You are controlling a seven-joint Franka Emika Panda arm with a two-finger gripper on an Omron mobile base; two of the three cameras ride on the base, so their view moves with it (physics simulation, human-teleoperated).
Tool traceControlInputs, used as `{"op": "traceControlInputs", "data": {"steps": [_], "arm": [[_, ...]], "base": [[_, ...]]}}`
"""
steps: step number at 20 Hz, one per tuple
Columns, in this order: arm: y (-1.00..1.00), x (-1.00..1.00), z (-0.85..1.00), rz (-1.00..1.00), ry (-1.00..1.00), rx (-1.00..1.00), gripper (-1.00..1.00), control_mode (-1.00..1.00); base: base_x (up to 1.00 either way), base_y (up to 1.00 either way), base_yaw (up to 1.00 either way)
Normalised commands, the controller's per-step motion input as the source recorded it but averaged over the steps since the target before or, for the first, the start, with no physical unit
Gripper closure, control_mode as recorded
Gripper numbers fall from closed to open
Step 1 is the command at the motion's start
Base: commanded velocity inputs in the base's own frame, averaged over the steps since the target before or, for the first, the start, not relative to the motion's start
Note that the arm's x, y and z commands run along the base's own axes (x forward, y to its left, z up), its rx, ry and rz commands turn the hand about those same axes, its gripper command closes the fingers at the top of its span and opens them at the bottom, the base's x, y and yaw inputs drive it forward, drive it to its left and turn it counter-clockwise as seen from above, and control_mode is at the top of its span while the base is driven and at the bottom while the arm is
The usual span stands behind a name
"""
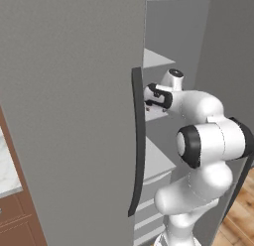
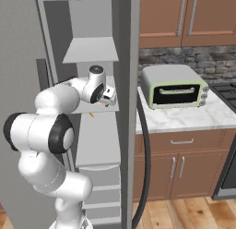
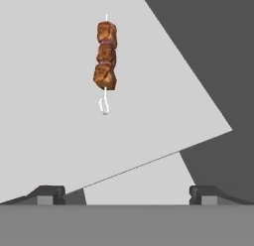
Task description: Store the kebab skewer in the freezer for long-term storage. Close the freezer door after placing the cooked food.
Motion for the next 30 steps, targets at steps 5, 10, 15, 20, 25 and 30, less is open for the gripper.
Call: {"op": "traceControlInputs", "data": {"steps": [5,10,15,20,25,30], "arm": [[0.0,-0.94,0.36,0.0,0.0,-0.04,-1.0,-1.0],[0.0,-0.98,0.45,0.0,0.0,-0.11,-1.0,-1.0],[0.0,-1.0,0.46,0.0,0.0,-0.09,-1.0,-1.0],[0.0,-0.96,0.47,0.0,0.01,-0.02,-1.0,-1.0],[0.0,-0.83,0.49,0.0,0.09,0.0,-1.0,-1.0],[0.01,-0.74,0.46,0.0,0.17,0.0,-1.0,-1.0]], "base": [[0.0,0.0,0.0],[0.0,0.0,0.0],[0.0,0.0,0.0],[0.0,0.0,0.0],[0.0,0.0,0.0],[0.0,0.0,0.0]]}}
